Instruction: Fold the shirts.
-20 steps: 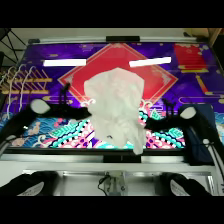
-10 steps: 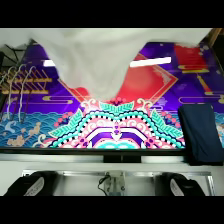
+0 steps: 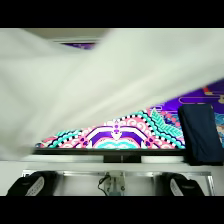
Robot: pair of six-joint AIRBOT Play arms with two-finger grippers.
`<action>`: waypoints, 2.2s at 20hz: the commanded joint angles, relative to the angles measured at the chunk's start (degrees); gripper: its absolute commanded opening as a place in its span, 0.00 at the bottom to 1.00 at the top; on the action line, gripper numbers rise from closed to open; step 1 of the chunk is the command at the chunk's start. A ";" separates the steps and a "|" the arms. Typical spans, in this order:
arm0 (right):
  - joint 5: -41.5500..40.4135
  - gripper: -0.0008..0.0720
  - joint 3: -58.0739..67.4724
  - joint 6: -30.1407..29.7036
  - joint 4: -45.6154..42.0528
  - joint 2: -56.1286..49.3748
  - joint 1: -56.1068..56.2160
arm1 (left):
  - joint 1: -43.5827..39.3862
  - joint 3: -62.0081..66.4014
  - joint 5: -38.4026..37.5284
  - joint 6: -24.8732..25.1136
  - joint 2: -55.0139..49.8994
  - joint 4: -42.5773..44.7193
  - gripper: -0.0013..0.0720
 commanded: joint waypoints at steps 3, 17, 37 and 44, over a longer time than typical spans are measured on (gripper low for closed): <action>17.90 0.08 0.28 7.48 -14.58 -6.73 -0.04 | 0.02 -11.96 -22.01 -0.24 -0.98 9.40 0.06; -23.52 0.08 -1.55 12.63 14.58 -60.54 4.42 | -3.04 -48.33 9.27 6.01 -22.86 0.76 0.06; 39.63 0.88 -40.52 26.60 -12.02 -27.54 20.85 | 10.56 -41.97 -7.04 19.58 -42.84 -6.23 0.06; 13.81 0.88 -72.87 55.87 -0.44 -13.31 47.67 | 10.86 -41.97 -6.43 23.28 -42.84 -6.25 0.06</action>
